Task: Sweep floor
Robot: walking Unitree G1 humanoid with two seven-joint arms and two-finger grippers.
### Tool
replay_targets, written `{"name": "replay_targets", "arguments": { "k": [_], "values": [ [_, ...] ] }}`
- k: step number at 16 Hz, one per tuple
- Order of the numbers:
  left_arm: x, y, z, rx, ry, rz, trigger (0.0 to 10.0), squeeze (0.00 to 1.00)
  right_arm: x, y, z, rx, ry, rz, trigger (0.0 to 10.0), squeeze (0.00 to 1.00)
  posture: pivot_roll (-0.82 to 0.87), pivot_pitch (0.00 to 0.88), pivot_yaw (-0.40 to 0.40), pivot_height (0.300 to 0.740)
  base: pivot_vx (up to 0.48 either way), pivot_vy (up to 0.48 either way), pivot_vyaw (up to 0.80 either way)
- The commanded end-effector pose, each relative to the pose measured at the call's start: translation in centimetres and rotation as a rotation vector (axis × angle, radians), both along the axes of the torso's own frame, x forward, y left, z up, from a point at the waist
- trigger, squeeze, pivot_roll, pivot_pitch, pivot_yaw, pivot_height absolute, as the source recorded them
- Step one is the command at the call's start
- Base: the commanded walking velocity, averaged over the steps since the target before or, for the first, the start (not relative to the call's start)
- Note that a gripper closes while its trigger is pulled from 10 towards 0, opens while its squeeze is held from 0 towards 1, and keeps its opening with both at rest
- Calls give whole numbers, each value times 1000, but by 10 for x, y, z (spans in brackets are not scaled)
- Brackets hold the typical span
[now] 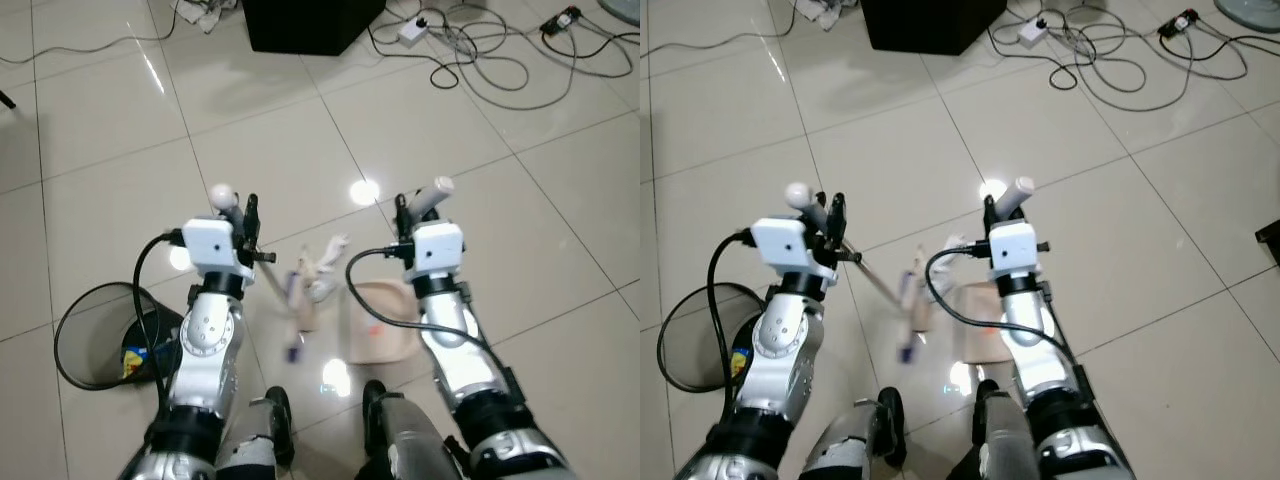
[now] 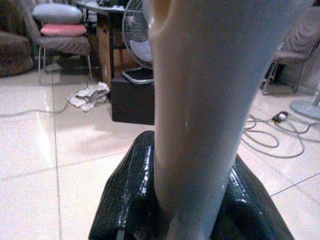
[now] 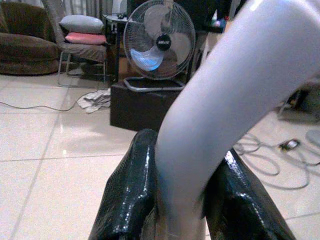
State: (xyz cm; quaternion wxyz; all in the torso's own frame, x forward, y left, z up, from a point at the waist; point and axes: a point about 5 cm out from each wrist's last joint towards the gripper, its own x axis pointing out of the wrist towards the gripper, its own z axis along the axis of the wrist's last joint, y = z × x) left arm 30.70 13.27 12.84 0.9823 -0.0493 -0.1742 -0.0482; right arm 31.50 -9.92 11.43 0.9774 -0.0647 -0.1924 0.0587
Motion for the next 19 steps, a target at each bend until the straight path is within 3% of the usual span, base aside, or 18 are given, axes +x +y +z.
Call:
{"name": "replay_targets", "arguments": {
  "k": [1,4,6,8,15,19],
  "values": [
    [-5,-3,-5,-34,36,-19,10000,0,-6,6,-16,38,72,13,10000,0,32,362,47,740,0,0,0],
    [-13,-8,5,-43,32,-82,10000,0,-6,8,-16,40,71,16,10000,0,43,344,48,740,0,0,0],
    [-24,-8,14,-18,32,-202,10000,0,-3,5,-14,51,71,5,10000,0,48,324,48,740,0,0,0],
    [-26,-4,21,-16,31,-240,10000,0,-2,2,-14,56,70,0,10000,0,50,311,48,740,0,0,0],
    [-9,27,48,-28,0,-233,10000,0,-3,-16,-18,97,74,-53,10000,0,57,245,63,740,0,0,0],
    [6,56,64,23,-40,-169,10000,0,-4,-24,-18,164,75,-69,10000,0,61,206,65,740,0,0,0]
  ]
}}
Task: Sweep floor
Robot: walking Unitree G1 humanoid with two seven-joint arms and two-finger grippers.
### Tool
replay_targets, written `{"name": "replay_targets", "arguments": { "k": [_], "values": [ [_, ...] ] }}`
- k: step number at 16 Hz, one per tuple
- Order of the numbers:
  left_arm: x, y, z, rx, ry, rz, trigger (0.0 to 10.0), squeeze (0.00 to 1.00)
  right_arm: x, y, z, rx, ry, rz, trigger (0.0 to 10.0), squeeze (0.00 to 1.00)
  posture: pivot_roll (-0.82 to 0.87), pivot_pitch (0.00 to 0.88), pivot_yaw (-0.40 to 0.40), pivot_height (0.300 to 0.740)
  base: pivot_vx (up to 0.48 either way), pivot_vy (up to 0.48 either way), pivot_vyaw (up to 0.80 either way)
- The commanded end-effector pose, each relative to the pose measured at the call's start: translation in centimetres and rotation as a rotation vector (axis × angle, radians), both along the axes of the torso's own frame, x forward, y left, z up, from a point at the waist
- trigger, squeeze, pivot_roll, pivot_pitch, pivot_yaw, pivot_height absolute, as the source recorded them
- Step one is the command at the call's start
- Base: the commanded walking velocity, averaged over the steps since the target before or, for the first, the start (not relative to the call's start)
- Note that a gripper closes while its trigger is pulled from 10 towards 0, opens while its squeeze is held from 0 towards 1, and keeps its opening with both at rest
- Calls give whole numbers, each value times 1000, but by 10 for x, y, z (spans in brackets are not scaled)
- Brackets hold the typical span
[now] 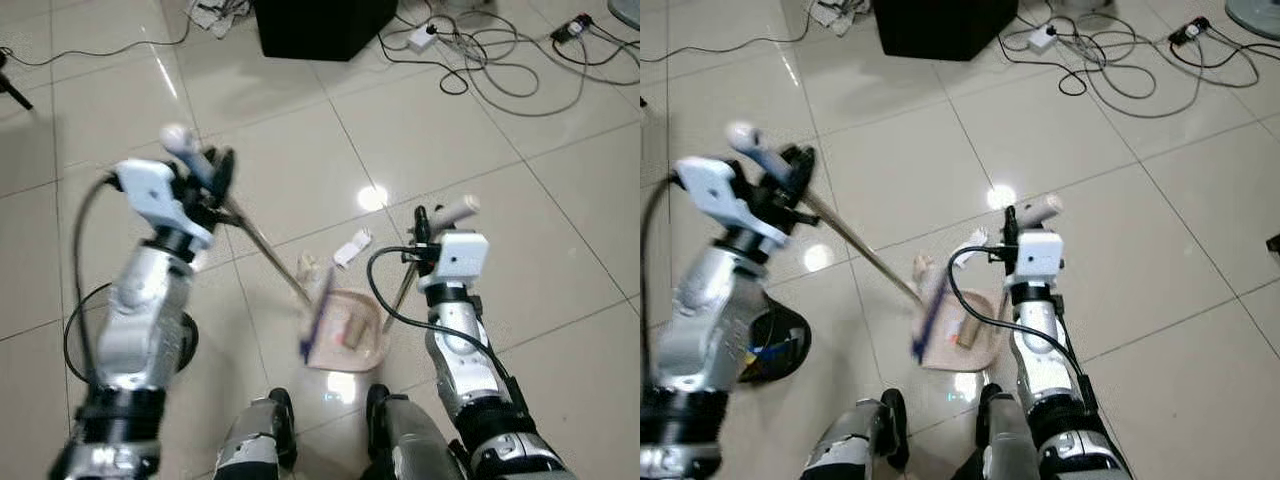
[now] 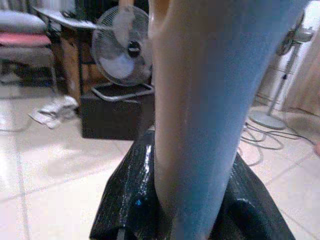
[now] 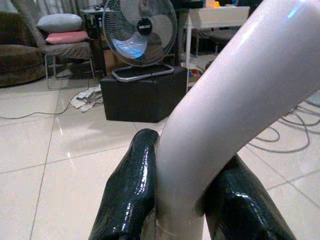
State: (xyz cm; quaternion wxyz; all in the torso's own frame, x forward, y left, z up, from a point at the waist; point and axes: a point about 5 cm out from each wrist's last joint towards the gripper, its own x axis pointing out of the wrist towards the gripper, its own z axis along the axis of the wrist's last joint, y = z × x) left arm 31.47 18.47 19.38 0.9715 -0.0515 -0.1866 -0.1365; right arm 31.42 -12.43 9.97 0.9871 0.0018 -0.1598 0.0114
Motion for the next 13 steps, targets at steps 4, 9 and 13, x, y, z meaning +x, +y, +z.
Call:
{"name": "replay_targets", "arguments": {
  "k": [4,9,13],
  "values": [
    [8,26,6,79,-28,51,10000,0,-5,-4,3,96,-25,-3,10000,0,62,174,72,740,0,0,0],
    [9,37,-1,146,-23,144,10000,0,-9,-11,17,152,-89,-11,10000,0,51,149,74,740,0,0,0],
    [9,40,-20,171,35,201,10000,0,-25,-28,37,209,-164,-35,10000,0,33,131,75,740,0,0,0]
  ]
}}
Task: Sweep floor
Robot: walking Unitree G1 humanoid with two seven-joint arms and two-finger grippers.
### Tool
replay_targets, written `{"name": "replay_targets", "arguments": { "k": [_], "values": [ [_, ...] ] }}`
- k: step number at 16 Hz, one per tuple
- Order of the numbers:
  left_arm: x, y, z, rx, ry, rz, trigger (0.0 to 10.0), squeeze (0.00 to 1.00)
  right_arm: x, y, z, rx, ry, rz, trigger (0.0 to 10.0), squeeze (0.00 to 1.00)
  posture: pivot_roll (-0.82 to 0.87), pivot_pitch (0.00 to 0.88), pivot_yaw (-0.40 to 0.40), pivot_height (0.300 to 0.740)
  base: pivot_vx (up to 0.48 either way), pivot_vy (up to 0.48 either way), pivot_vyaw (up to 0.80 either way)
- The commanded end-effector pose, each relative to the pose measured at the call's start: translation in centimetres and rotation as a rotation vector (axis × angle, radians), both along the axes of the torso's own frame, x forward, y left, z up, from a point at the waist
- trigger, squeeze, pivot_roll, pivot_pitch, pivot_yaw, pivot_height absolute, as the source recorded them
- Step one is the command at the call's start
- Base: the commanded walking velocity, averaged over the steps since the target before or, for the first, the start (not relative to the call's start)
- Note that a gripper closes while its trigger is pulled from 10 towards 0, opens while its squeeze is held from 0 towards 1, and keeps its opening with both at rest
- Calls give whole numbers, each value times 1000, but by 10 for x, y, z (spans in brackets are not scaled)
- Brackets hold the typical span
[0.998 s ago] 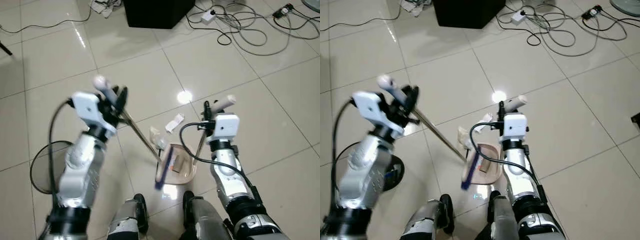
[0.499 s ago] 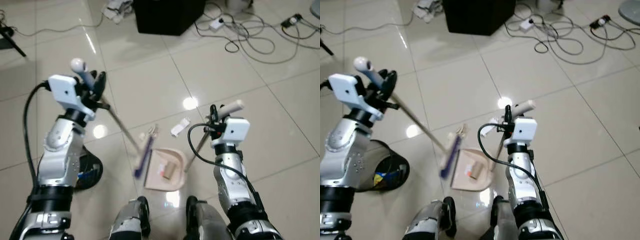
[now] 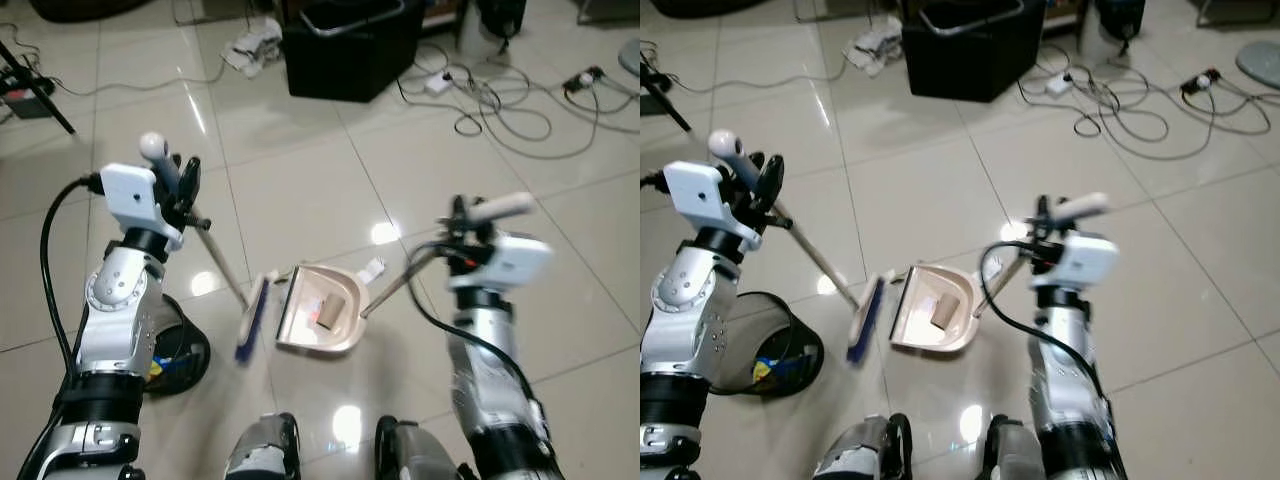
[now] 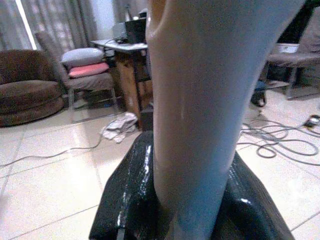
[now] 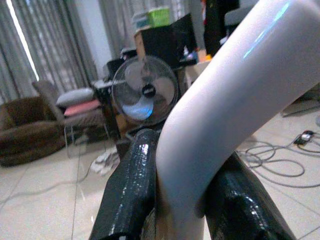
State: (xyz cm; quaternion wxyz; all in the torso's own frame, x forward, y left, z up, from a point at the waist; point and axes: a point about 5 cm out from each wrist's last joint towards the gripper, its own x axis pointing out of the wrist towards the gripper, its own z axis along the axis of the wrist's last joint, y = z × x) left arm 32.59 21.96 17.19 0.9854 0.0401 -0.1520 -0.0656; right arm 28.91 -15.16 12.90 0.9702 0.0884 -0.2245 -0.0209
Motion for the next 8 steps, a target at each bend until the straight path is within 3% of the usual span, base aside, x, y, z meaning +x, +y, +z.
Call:
{"name": "replay_targets", "arguments": {
  "k": [1,5,8],
  "values": [
    [-2,5,0,15,-13,32,10000,0,-2,-2,10,32,-39,-5,10000,0,33,130,76,740,0,0,0],
    [-9,4,-29,31,90,68,10000,0,-19,-15,43,78,-100,-27,10000,0,22,116,89,740,0,0,0],
    [-22,-1,-47,17,162,77,10000,0,-15,-18,81,96,-140,0,10000,0,11,107,100,740,0,0,0]
  ]
}}
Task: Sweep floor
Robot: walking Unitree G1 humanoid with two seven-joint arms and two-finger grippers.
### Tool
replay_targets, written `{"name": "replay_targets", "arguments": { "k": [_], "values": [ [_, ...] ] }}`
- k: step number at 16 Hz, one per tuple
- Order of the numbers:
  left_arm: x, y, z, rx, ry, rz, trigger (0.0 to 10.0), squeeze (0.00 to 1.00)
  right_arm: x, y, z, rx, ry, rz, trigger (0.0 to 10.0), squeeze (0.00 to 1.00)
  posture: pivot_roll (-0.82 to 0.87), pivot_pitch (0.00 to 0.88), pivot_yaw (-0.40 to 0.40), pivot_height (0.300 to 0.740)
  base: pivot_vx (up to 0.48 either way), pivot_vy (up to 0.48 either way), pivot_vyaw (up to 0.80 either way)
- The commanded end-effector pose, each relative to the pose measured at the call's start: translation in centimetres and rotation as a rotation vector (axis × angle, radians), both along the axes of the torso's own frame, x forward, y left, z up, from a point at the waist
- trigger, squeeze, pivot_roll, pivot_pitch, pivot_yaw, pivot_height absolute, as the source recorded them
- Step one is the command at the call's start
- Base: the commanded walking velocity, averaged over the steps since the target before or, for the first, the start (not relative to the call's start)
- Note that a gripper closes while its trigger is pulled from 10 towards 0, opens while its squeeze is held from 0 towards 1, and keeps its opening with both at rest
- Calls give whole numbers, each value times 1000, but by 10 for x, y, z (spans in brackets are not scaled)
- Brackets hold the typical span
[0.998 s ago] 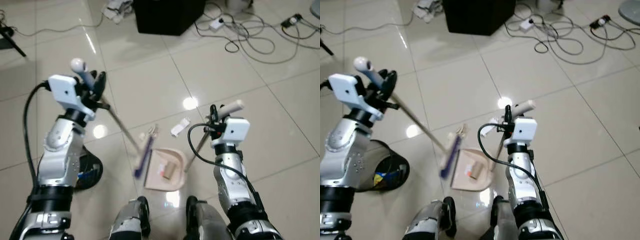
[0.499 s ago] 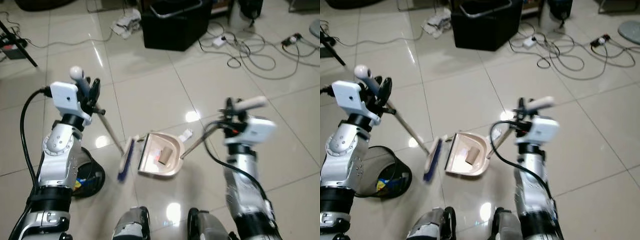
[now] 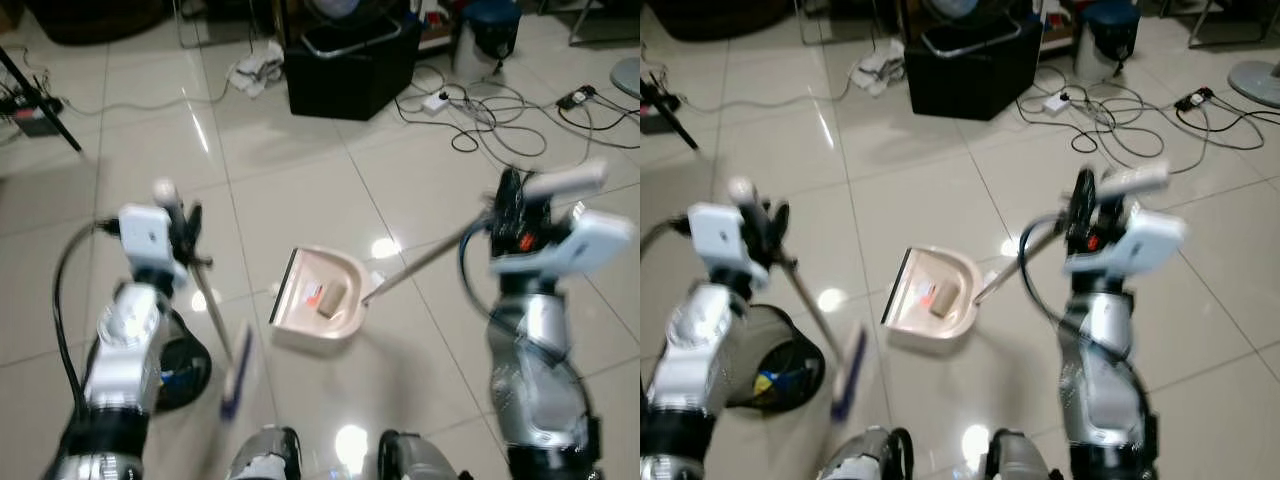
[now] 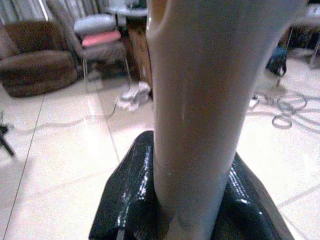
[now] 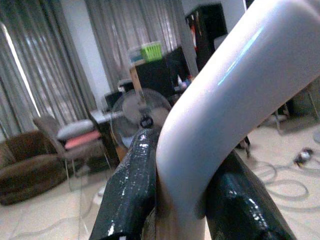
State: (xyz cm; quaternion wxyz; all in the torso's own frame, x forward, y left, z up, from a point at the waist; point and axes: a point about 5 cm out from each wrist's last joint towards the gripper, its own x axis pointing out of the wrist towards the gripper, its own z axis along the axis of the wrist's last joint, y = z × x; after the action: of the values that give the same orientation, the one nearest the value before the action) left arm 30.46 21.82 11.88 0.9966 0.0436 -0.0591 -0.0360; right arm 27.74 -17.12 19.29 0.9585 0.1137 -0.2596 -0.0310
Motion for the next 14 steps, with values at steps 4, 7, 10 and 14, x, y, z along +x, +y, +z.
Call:
{"name": "replay_targets", "arguments": {
  "k": [4,7,10,14],
  "values": [
    [-27,-9,-13,42,35,-19,10000,0,10,10,66,70,-108,91,10000,0,11,95,93,740,0,0,0],
    [-34,-14,-14,67,36,-32,10000,0,15,24,87,32,-111,174,10000,0,19,89,85,740,0,0,533],
    [-40,-20,-15,91,39,-43,10000,0,19,36,96,12,-105,228,10000,0,16,79,79,740,0,0,800],
    [-45,-24,-13,116,47,-43,10000,0,24,46,92,-12,-49,260,10000,0,25,73,66,740,0,0,800]
  ]
}}
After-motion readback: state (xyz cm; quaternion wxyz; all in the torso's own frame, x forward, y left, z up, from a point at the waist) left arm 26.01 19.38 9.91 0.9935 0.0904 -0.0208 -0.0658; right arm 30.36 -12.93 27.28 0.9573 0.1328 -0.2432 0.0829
